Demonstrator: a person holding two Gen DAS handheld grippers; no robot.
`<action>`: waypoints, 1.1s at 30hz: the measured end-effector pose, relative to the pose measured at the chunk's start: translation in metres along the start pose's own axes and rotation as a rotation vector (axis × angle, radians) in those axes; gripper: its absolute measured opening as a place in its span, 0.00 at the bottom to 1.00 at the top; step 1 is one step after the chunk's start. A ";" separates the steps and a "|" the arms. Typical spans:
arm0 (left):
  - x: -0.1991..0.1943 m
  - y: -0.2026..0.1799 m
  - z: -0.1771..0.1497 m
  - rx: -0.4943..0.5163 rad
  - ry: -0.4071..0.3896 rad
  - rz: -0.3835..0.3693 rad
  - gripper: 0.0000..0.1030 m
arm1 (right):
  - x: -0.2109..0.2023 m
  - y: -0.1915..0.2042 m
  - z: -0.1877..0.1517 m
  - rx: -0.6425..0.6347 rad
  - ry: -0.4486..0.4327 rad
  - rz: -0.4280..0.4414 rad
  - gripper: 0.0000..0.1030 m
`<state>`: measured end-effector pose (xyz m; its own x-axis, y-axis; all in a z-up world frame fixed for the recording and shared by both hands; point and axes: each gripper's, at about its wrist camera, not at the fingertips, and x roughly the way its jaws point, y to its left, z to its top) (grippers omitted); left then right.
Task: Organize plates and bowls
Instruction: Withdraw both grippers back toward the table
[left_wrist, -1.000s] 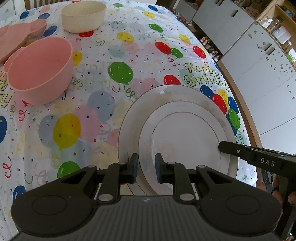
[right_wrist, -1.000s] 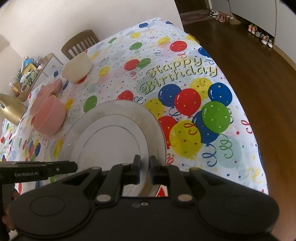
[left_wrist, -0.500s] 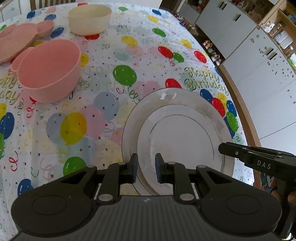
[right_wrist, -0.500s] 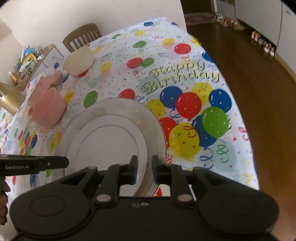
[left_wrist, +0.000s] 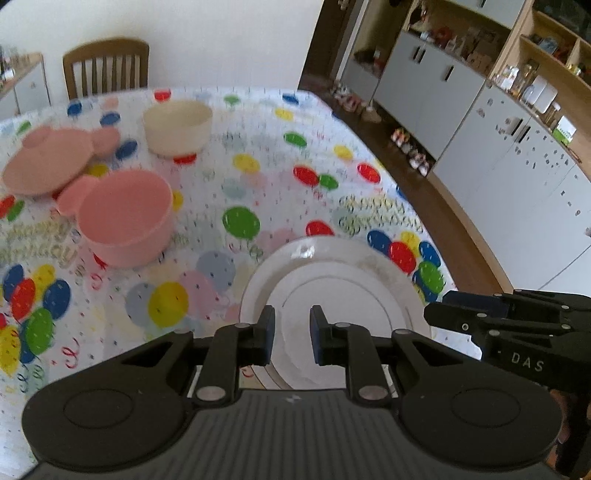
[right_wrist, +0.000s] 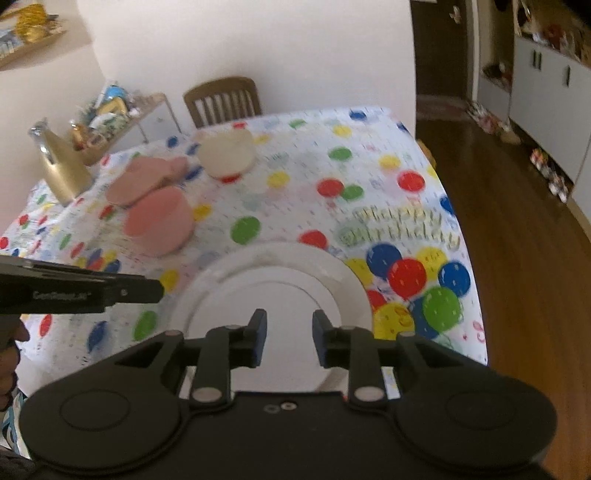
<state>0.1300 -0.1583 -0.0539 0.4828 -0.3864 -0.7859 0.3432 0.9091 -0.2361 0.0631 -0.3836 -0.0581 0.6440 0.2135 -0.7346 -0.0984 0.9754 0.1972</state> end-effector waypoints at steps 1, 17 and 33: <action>-0.005 -0.001 0.000 0.003 -0.016 0.004 0.19 | -0.003 0.004 0.001 -0.007 -0.012 0.003 0.27; -0.072 0.009 -0.005 -0.009 -0.227 0.071 0.19 | -0.040 0.047 0.020 -0.072 -0.172 0.052 0.45; -0.112 0.065 0.005 -0.089 -0.365 0.153 0.60 | -0.035 0.117 0.065 -0.214 -0.328 0.103 0.95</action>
<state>0.1024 -0.0568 0.0216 0.7828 -0.2607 -0.5650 0.1820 0.9642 -0.1927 0.0787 -0.2804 0.0327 0.8270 0.3159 -0.4650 -0.3086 0.9465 0.0943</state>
